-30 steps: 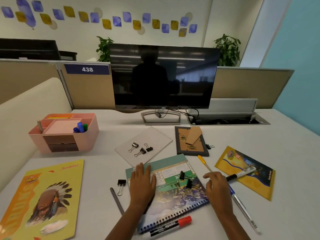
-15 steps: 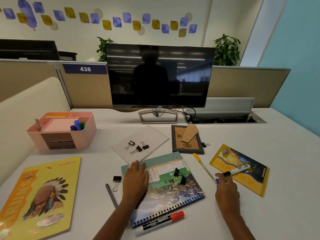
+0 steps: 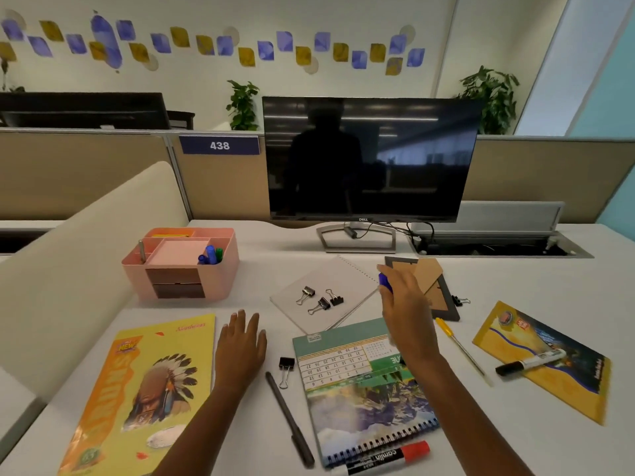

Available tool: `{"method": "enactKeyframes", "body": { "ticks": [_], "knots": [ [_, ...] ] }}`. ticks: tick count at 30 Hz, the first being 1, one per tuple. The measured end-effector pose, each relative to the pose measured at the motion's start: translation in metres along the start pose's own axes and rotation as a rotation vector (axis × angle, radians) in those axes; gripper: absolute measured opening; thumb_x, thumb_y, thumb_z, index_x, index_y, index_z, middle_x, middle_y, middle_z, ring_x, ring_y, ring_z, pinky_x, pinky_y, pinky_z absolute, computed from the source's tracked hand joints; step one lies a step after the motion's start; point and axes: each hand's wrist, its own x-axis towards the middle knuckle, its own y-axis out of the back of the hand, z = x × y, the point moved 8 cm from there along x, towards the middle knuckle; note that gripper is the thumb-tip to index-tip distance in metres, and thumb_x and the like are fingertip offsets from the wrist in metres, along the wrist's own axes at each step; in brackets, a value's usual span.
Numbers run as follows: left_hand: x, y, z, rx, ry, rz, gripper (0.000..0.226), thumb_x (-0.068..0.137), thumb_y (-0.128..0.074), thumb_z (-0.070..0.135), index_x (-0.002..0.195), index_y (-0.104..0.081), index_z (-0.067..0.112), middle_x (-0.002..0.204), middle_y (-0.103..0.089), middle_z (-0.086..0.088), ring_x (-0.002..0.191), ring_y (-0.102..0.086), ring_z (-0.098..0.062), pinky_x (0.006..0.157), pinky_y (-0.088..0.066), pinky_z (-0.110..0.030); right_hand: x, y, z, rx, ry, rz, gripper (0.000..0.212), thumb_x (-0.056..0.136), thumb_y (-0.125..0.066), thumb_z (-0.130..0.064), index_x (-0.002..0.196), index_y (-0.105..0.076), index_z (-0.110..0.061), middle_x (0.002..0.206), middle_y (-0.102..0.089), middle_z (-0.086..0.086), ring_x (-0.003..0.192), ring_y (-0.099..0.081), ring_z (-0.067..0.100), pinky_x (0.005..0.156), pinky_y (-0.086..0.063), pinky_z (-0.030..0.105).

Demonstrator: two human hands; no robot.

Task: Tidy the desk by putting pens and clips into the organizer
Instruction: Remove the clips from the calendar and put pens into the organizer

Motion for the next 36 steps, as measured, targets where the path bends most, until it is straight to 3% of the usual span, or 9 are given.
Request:
{"method": "enactKeyframes", "body": {
  "ticks": [2, 6, 9, 11, 14, 19, 23, 29, 36],
  "knots": [
    [0.003, -0.006, -0.021, -0.034, 0.072, -0.057, 0.037, 0.087, -0.052, 0.02, 0.115, -0.062, -0.002, 0.12, -0.057, -0.032, 0.111, -0.056, -0.046, 0.091, -0.046, -0.053, 0.015, -0.021, -0.031, 0.052, 0.074, -0.014, 0.031, 0.09, -0.051, -0.005, 0.12, -0.053, 0.0, 0.113, -0.06, 0.019, 0.101, -0.06, 0.029, 0.081, -0.043, 0.02],
    [0.006, -0.04, -0.045, -0.023, 0.091, -0.213, 0.053, 0.075, -0.036, 0.033, 0.094, -0.071, -0.003, 0.095, -0.068, -0.03, 0.083, -0.068, -0.044, 0.061, -0.055, -0.052, 0.04, -0.063, -0.089, 0.133, 0.225, -0.044, 0.026, 0.087, -0.053, -0.004, 0.112, -0.059, -0.001, 0.109, -0.066, 0.017, 0.102, -0.06, 0.028, 0.09, -0.047, 0.027],
    [0.001, -0.035, -0.041, -0.015, 0.052, -0.173, 0.062, 0.08, -0.028, 0.037, 0.113, -0.065, 0.002, 0.118, -0.061, -0.027, 0.105, -0.062, -0.039, 0.084, -0.05, -0.05, 0.057, -0.086, -0.13, 0.158, 0.324, -0.024, 0.024, 0.085, -0.054, 0.0, 0.107, -0.062, 0.001, 0.105, -0.068, 0.018, 0.099, -0.061, 0.031, 0.089, -0.049, 0.033],
    [-0.004, -0.034, -0.04, -0.057, 0.08, -0.181, 0.081, 0.078, -0.003, 0.047, 0.14, -0.037, 0.008, 0.148, -0.029, -0.021, 0.137, -0.03, -0.034, 0.112, -0.019, -0.041, 0.069, -0.102, -0.153, 0.182, 0.364, -0.01, 0.022, 0.083, -0.057, 0.0, 0.104, -0.062, 0.002, 0.102, -0.068, 0.019, 0.095, -0.063, 0.032, 0.085, -0.05, 0.032],
    [-0.005, -0.031, -0.04, -0.068, 0.104, -0.109, 0.09, 0.069, 0.015, 0.05, 0.149, -0.008, 0.015, 0.156, 0.001, -0.012, 0.145, 0.0, -0.027, 0.109, 0.011, -0.031, 0.085, -0.127, -0.176, 0.247, 0.383, -0.011, 0.019, 0.082, -0.06, -0.002, 0.1, -0.063, 0.003, 0.096, -0.069, 0.021, 0.087, -0.066, 0.032, 0.08, -0.053, 0.032],
    [-0.004, -0.037, -0.037, -0.003, 0.055, -0.187, 0.056, 0.084, -0.028, 0.038, 0.113, -0.067, 0.009, 0.119, -0.063, -0.019, 0.107, -0.063, -0.031, 0.107, -0.03, -0.036, 0.094, -0.173, -0.19, 0.261, 0.364, -0.101, 0.018, 0.085, -0.057, -0.007, 0.099, -0.06, 0.003, 0.096, -0.068, 0.021, 0.087, -0.065, 0.032, 0.076, -0.054, 0.031],
    [-0.005, -0.039, -0.038, 0.011, 0.033, -0.172, 0.073, 0.096, -0.001, 0.038, 0.111, -0.067, 0.008, 0.115, -0.065, -0.02, 0.105, -0.064, -0.033, 0.113, 0.003, -0.03, 0.089, -0.203, -0.183, 0.201, 0.304, -0.211, 0.024, 0.088, -0.052, -0.008, 0.109, -0.058, 0.002, 0.108, -0.065, 0.021, 0.098, -0.062, 0.031, 0.084, -0.052, 0.033],
    [-0.004, -0.042, -0.037, 0.046, 0.013, -0.16, 0.076, 0.095, 0.001, 0.039, 0.113, -0.066, 0.009, 0.118, -0.064, -0.019, 0.108, -0.062, -0.032, 0.112, 0.002, -0.03, 0.078, -0.208, -0.175, 0.168, 0.301, -0.249, 0.032, 0.088, -0.052, -0.008, 0.119, -0.055, 0.0, 0.125, -0.058, 0.02, 0.113, -0.057, 0.033, 0.097, -0.046, 0.035],
    [-0.005, -0.037, -0.039, 0.074, 0.053, -0.132, 0.063, 0.096, -0.012, 0.029, 0.108, -0.069, 0.007, 0.111, -0.067, -0.02, 0.103, -0.065, -0.032, 0.095, -0.045, -0.042, 0.049, -0.176, -0.114, 0.242, 0.233, -0.15, 0.018, 0.089, -0.051, -0.002, 0.101, -0.065, -0.002, 0.105, -0.068, 0.016, 0.098, -0.064, 0.025, 0.086, -0.043, 0.018]
  ]
}}
